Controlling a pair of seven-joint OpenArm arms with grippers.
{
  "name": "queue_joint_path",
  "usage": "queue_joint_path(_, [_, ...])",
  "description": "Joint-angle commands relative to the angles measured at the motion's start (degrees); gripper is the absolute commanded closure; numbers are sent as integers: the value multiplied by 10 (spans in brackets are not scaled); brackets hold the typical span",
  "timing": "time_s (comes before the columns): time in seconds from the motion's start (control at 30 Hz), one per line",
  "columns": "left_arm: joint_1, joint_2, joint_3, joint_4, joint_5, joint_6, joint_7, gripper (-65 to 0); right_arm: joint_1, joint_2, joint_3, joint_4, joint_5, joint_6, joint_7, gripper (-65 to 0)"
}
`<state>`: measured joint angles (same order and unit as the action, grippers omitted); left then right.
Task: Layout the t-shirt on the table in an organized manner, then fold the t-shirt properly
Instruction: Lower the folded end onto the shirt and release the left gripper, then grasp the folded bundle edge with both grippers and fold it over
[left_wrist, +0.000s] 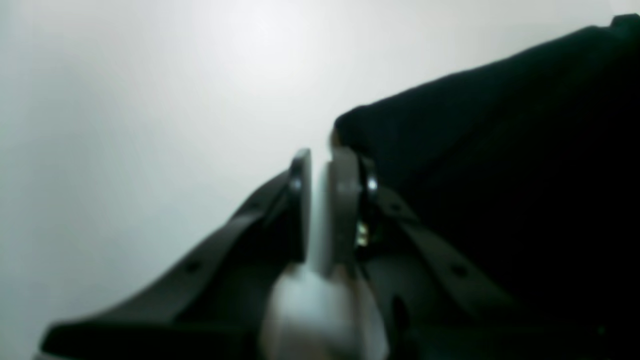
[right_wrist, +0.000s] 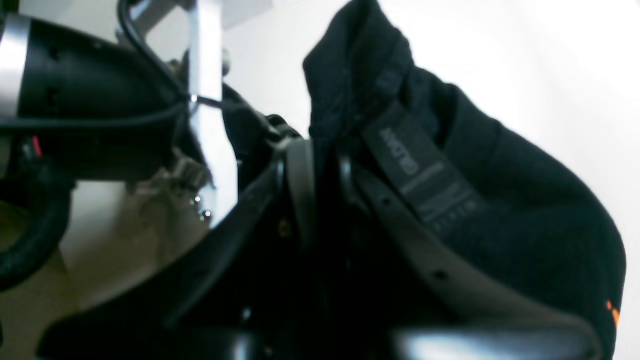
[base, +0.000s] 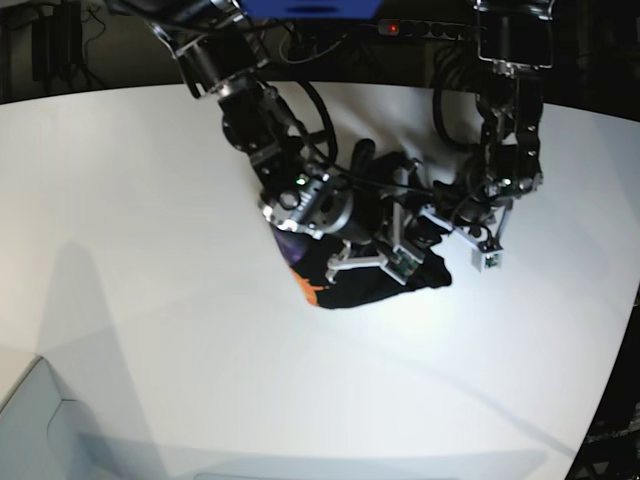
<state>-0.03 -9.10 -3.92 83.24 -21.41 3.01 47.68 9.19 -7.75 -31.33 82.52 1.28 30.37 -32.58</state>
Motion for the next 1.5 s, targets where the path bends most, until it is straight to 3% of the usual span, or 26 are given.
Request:
queue_joint_path(0.0, [-7, 4, 4, 5, -23, 4, 12, -81, -3, -13, -16, 1, 22, 26, -6, -98])
queue_joint_path(0.2, [-7, 2, 3, 5, -23, 4, 12, -81, -2, -13, -12, 6, 24, 26, 0, -214])
queue_joint_path(0.5, [-3, 2, 3, 52, -23, 4, 13, -81, -13, -13, -9, 84, 24, 26, 0, -219])
queue_joint_path(0.83, [14, 2, 3, 107, -18, 4, 16, -81, -16, -12, 106, 128, 24, 26, -4, -221])
queue_joint_path(1.03, [14, 2, 1, 114, -21, 5, 17, -81, -14, 7, 114, 128, 21, 25, 0, -221])
queue_joint_path(1.23, [41, 2, -54, 115, -23, 5, 18, -81, 2, 16, 183, 128, 24, 23, -4, -224])
queue_joint_path(1.37, [71, -10, -74, 115, -23, 4, 18, -81, 9, 18, 228, 129, 24, 23, -6, -280])
queue_joint_path(1.47, [90, -19, -73, 111, -23, 4, 18, -81, 3, 25, 228, 133, 24, 25, -6, -327])
